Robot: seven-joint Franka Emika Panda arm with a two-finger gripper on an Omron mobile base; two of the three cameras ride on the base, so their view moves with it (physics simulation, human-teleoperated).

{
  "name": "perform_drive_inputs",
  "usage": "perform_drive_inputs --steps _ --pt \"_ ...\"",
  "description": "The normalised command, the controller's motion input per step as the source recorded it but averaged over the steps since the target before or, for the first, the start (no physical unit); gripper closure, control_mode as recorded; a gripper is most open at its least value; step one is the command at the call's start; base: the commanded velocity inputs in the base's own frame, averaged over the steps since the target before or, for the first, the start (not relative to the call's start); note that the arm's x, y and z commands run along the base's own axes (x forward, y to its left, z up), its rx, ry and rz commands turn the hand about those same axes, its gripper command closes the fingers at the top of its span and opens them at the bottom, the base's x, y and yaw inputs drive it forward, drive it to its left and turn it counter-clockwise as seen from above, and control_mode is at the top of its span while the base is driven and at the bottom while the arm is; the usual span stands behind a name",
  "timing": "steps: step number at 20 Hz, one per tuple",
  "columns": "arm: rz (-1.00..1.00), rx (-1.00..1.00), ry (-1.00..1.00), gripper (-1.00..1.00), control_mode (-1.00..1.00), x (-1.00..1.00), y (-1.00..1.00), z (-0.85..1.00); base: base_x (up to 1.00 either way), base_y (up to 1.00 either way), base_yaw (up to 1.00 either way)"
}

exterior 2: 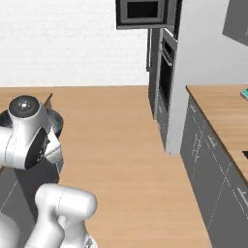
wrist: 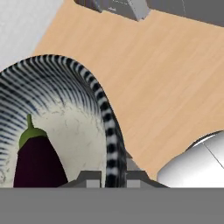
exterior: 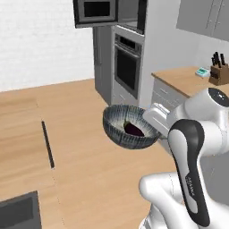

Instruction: Pick the eggplant from the sink and place it in the bowl. Then pick the bowl and place it in the microwave. Then close the microwave door and press the start button.

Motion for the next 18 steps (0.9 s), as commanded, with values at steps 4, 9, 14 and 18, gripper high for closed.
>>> perform_drive_inputs --steps 4,9,14,18 --pt "0.0 0.0 0.0 1.0 1.0 0.0 0.0 0.0 0.91 0.0 -0.69" --pt "0.0 0.0 0.0 1.0 1.0 0.0 0.0 0.0 1.0 0.0 -0.44" --pt "0.0 0.0 0.0 1.0 1.0 0.0 0.0 0.0 1.0 0.18 -0.37" --pt "0.0 0.0 0.0 1.0 1.0 0.0 0.0 0.0 1.0 0.44 -0.36"
